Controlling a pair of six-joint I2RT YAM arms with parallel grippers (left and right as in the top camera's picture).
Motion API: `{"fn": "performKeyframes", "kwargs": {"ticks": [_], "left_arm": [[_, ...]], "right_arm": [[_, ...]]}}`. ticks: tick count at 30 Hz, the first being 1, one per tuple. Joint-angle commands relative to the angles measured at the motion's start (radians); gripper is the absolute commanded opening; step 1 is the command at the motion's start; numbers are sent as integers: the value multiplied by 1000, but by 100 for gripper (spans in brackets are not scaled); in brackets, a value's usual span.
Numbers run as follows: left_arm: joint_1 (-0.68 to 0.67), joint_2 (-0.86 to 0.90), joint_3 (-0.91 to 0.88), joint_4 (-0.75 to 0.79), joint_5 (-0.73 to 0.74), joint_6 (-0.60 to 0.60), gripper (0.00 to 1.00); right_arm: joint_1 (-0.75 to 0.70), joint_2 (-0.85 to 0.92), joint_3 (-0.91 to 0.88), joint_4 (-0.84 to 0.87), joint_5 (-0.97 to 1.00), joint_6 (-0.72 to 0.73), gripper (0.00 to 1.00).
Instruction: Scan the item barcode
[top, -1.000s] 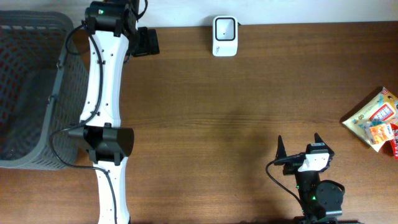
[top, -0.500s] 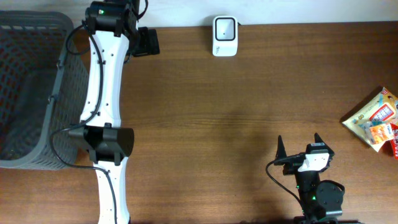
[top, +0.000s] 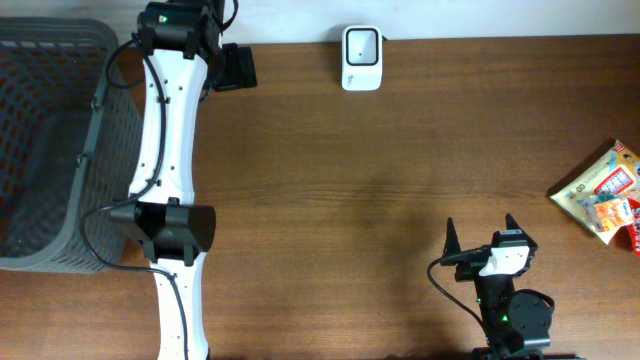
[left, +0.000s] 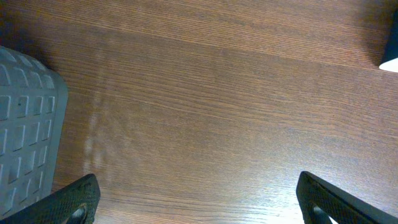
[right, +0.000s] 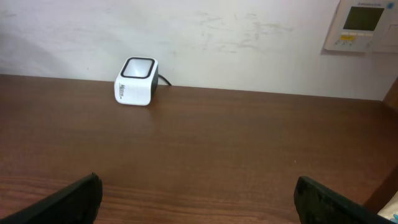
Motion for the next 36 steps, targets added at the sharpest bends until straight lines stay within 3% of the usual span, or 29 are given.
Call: {"fn": "performKeyframes", "kwargs": {"ticks": [1,23,28,36], "left_arm": [[-3,-9,4,-1,-11,8,99],[-6,-64,-35,10,27,9,99],[-6,-213,-222,123,38,68,99],[-6,-620,-843,468,39,248,99]], "right_arm": [[-6,-10,-8,-4,-9,0,98],[-6,-10,-8,-4,-9,0,98],[-6,-10,-8,-4,-9,0,98],[-6,-10,-8,-4,-9,0,98]]}}
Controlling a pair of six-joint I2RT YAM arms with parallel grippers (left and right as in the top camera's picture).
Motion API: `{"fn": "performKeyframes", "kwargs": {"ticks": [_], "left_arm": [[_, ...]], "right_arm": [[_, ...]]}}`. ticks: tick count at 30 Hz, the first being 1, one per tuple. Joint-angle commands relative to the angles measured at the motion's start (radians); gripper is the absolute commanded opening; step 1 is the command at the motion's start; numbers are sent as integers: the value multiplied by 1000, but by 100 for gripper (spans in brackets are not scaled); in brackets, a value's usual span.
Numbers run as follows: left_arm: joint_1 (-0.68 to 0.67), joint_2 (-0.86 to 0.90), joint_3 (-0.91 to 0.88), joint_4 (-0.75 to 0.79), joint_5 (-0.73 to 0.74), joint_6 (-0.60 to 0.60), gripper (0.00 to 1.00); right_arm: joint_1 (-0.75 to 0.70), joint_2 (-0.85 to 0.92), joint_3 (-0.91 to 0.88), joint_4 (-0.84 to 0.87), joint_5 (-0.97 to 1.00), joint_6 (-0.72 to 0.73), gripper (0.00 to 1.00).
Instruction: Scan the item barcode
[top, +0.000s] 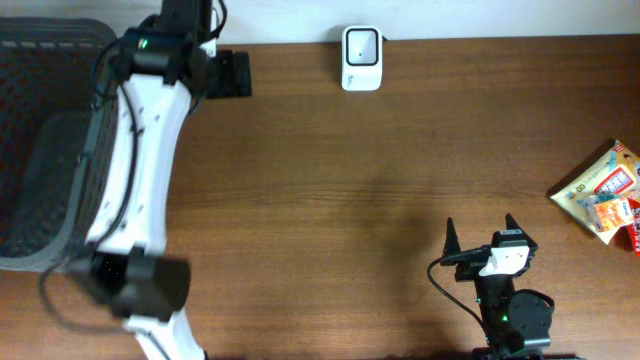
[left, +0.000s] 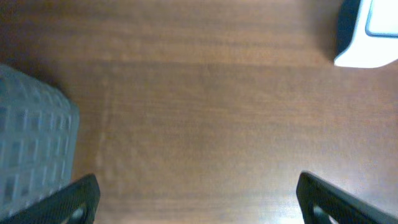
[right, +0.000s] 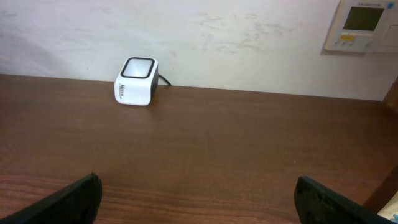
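Note:
The white barcode scanner (top: 361, 58) stands at the table's far edge; it also shows in the right wrist view (right: 137, 81) and at the top right corner of the blurred left wrist view (left: 370, 34). Colourful snack packets (top: 605, 195) lie at the table's right edge. My left gripper (top: 232, 73) is open and empty over bare wood, left of the scanner, its fingers (left: 78, 199) spread wide. At the near edge, far from both scanner and packets, my right gripper (top: 480, 232) is open and empty too, its fingers (right: 68, 202) wide apart.
A grey mesh basket (top: 40, 150) fills the table's left side, its corner (left: 31, 137) close beside my left gripper. Behind the table is a white wall (right: 236, 37) with a small control panel (right: 362, 23).
My left arm has swung, its elbow now lower and further left in the overhead view. The left wrist view now shows more of the scanner. The right arm has not moved.

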Motion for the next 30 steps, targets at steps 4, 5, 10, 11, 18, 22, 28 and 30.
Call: {"fn": "performKeyframes", "kwargs": {"ticks": [4,5,10,11,18,22,28,30], "left_arm": [[-6,-369,-495,234,11,154,99],[-6,-431,-585,275,11,163,99],[-6,-742,-1003,486,12,251,99],[-6,-789,-1059,517,11,251,99],[8,-1054,-1383,669,14,251,99],[48,-1260,-1554,764,14,251,99],[107,-1498,-1712,819,15,250,99],[133,-1571,-1755,841,28,250,99]], "right_arm": [[-6,-10,-8,-4,-9,0,98],[-6,-10,-8,-4,-9,0,98],[-6,-10,-8,-4,-9,0,98],[-6,-10,-8,-4,-9,0,98],[-6,-10,-8,-4,-9,0,98],[-6,-10,-8,-4,-9,0,98],[-6,-10,-8,-4,-9,0,98],[-6,-10,-8,-4,-9,0,98]]}}
